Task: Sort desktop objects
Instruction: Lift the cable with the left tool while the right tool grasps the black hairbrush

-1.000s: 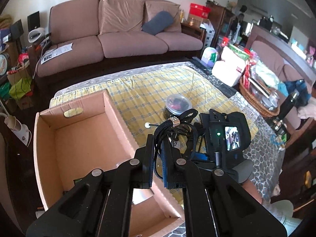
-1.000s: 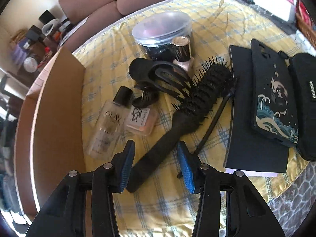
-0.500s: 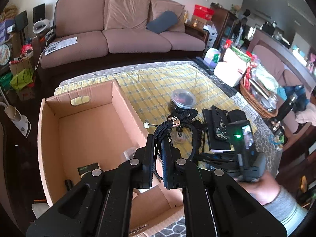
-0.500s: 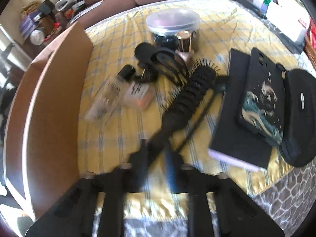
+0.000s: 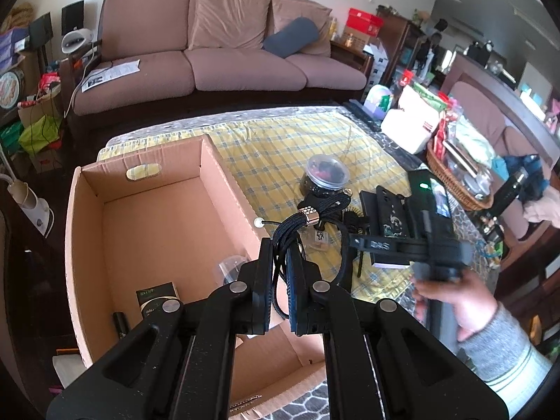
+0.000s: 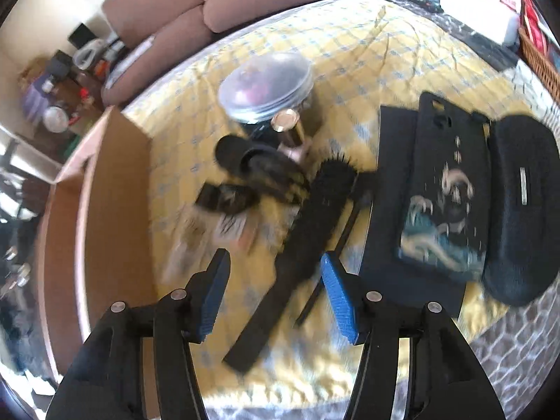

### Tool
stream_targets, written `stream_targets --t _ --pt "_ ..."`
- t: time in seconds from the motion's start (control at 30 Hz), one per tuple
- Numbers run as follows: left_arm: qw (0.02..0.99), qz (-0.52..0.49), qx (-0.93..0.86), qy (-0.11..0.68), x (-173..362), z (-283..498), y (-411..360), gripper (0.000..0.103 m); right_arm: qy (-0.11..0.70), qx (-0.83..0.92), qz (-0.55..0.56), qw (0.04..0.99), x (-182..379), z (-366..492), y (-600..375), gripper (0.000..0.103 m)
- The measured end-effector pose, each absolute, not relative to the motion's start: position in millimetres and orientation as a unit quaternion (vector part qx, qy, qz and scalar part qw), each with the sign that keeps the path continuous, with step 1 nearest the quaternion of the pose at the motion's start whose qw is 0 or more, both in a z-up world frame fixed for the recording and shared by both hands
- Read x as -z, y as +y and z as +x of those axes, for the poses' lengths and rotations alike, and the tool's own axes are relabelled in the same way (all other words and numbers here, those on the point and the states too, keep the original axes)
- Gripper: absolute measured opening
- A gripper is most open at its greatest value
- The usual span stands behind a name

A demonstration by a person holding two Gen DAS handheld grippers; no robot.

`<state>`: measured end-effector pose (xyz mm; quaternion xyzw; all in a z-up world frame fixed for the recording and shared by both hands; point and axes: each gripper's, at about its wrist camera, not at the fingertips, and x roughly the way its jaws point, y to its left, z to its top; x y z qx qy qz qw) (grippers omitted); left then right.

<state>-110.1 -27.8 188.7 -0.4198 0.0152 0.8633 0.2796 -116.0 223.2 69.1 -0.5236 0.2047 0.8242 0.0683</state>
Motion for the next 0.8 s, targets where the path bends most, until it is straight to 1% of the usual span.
stream_targets --t 0.2,0.23,0.3,0.33,0.4,0.43,0.47,0.63,0.8 --pt "0.280 -0.424 -0.861 0.010 -182 -116 -31 0.007 0.146 -0.824 -0.535 0.122 -52 -130 222 0.058" --pt "0.279 -0.424 -0.861 0.010 -181 -117 -32 0.007 0.134 -0.824 -0.537 0.124 -51 -131 220 0.060" --pt "0.278 -0.426 -0.861 0.007 -179 -118 -33 0.007 0.126 -0.823 -0.540 0.128 -47 -133 218 0.061" --pt "0.277 -0.427 -0.861 0.005 -178 -119 -34 0.007 0.119 -0.824 -0.539 0.129 -46 -133 218 0.060" --pt "0.275 -0.427 -0.861 0.004 -178 -118 -36 0.007 0.104 -0.830 -0.534 0.123 -47 -135 217 0.052" --pt "0.273 -0.428 -0.862 0.003 -178 -119 -37 0.007 0.096 -0.834 -0.530 0.121 -49 -134 216 0.043" --pt "0.271 -0.427 -0.862 0.002 -179 -118 -39 0.007 0.092 -0.837 -0.526 0.116 -52 -132 215 0.040" --pt "0.263 -0.425 -0.866 -0.008 -185 -118 -50 0.007 0.126 -0.850 -0.504 0.091 -73 -117 223 0.040" --pt "0.248 -0.420 -0.873 -0.014 -193 -120 -68 0.007 0.146 -0.869 -0.469 0.055 -111 -99 217 0.040"
